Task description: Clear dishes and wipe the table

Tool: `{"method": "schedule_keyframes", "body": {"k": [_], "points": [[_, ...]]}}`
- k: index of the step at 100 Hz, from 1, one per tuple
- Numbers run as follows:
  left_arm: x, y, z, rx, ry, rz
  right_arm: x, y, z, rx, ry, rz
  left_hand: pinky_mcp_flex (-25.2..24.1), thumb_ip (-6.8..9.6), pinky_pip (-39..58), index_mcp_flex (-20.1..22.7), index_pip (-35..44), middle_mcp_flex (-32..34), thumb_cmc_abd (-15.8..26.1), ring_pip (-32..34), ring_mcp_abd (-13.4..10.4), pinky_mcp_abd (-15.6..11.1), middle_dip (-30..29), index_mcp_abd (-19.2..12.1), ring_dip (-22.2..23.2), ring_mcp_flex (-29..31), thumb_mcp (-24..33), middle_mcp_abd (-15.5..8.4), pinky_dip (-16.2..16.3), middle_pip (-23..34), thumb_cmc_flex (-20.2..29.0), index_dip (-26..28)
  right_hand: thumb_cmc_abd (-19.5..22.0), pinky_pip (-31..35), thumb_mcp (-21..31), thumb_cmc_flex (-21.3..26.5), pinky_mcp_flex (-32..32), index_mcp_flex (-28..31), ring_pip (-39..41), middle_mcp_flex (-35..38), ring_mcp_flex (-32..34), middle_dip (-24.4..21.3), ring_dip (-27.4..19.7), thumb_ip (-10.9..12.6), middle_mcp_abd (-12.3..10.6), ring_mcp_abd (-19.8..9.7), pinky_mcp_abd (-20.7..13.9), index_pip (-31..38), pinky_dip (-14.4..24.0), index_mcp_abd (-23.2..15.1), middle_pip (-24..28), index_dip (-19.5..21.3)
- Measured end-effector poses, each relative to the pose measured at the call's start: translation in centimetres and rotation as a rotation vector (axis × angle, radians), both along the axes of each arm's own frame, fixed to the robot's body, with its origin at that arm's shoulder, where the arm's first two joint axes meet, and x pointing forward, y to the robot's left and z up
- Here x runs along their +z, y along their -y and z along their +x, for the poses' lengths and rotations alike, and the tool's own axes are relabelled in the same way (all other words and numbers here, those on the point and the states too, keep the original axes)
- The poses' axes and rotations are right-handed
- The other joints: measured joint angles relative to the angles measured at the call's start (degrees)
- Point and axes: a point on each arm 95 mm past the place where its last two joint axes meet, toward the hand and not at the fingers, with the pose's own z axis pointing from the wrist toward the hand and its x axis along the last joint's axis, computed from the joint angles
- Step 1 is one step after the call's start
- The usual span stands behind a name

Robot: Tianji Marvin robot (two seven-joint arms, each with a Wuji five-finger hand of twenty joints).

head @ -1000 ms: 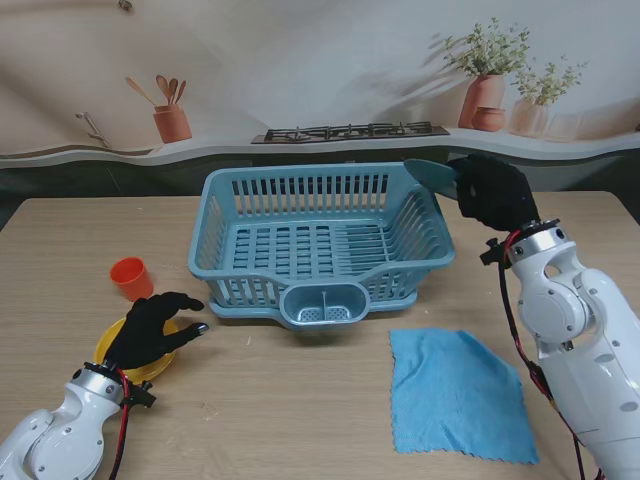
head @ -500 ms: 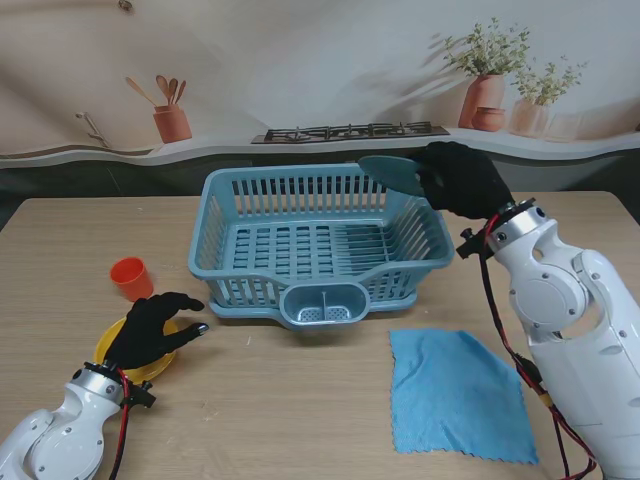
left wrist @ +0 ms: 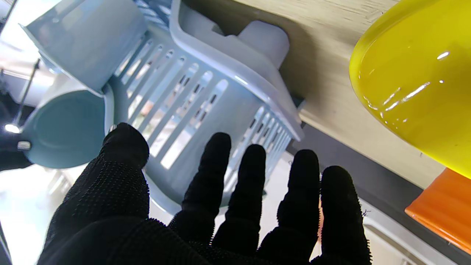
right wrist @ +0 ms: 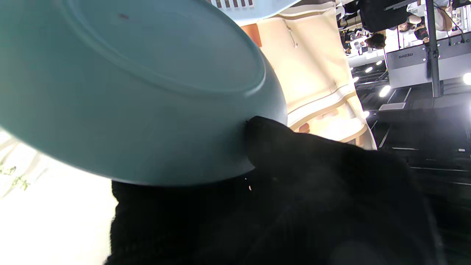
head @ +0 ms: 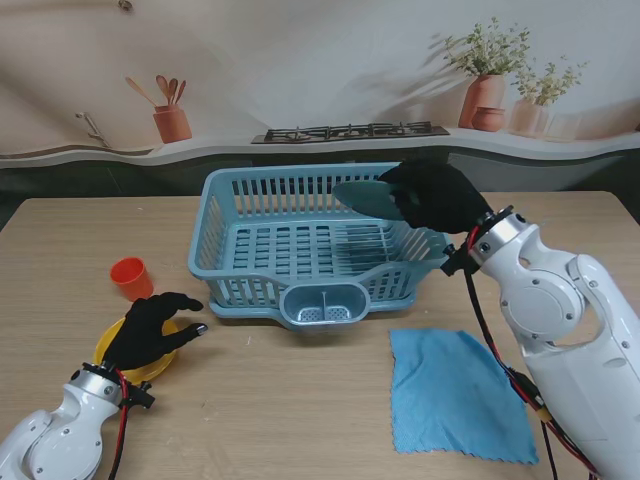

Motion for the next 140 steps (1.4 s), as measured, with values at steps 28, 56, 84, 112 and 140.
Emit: {"method": "schedule_keyframes", "body": {"k": [28, 56, 84, 112, 140], "points": [[-0.1, -0.1, -0.1, 0.002, 0.000, -0.001, -0.5, -1.1, -0.8, 0.022, -0.086, -0.020, 0.00, 0.00, 0.00, 0.00, 0.00, 0.00, 0.01, 0.00, 0.29, 0.00, 0.00, 0.00, 0.00, 0.00, 0.00, 0.00, 0.00, 0.00, 0.00, 0.00, -0.10, 0.52, 0.00, 0.00, 0.05, 0.41, 0.68, 1.23, 0.17, 0.00, 0.39, -0.59, 0.00, 0.14, 0.37, 1.74, 0.00, 0.00, -0.08, -0.02], [-0.1, -0.1, -0.2, 0.002, 0.002, -0.002, -1.2, -1.8, -1.1, 0.046, -0.163, -0.054, 0.00, 0.00, 0.00, 0.00, 0.00, 0.00, 0.01, 0.00, 0.31, 0.00, 0.00, 0.00, 0.00, 0.00, 0.00, 0.00, 0.00, 0.00, 0.00, 0.00, -1.37, 1.79, 0.25, 0.00, 0.15, 1.05, 3.22, 2.77, 1.17, 0.00, 1.88, -1.31, -0.01, 0.62, 1.14, 6.37, 0.67, -0.01, 0.12, -0.44], [-0.1, -0.1, -0.3, 0.007, 0.007, -0.005, -1.6, -2.6, -0.9, 0.058, -0.231, -0.077, 0.00, 0.00, 0.00, 0.00, 0.00, 0.00, 0.01, 0.00, 0.31, 0.00, 0.00, 0.00, 0.00, 0.00, -0.01, 0.00, -0.01, 0.00, 0.00, 0.00, -2.33, 2.96, 0.49, 0.01, 0.54, 1.58, 6.20, 3.97, 2.03, 1.31, 4.65, -3.56, -0.01, 0.64, 1.50, 10.08, 4.19, -0.04, 3.17, -0.76], [0.0, -0.2, -0.3, 0.008, 0.011, -0.006, -1.8, -3.5, 0.1, 0.046, -0.313, -0.102, 0.00, 0.00, 0.00, 0.00, 0.00, 0.00, 0.01, 0.00, 0.32, 0.00, 0.00, 0.00, 0.00, 0.00, -0.02, 0.00, -0.01, 0.00, 0.00, 0.00, -3.09, 4.88, 0.51, 0.01, 0.72, 1.95, 8.28, 4.64, 2.84, 2.83, 5.42, -4.23, -0.04, 0.64, 2.05, 12.22, 7.18, -0.04, 4.54, -0.45], [-0.1, -0.2, -0.3, 0.008, 0.008, -0.005, -2.4, -4.2, 1.3, 0.025, -0.386, -0.116, 0.00, 0.00, 0.00, 0.00, 0.00, 0.00, 0.01, 0.00, 0.32, 0.00, 0.00, 0.00, 0.00, 0.00, -0.02, 0.00, -0.02, 0.00, 0.00, 0.00, -3.54, 6.36, 0.50, 0.02, 0.82, 2.27, 9.81, 4.94, 3.01, 4.86, 7.21, -4.88, -0.07, 0.65, 2.14, 13.37, 10.83, -0.09, 5.85, 0.58]]}}
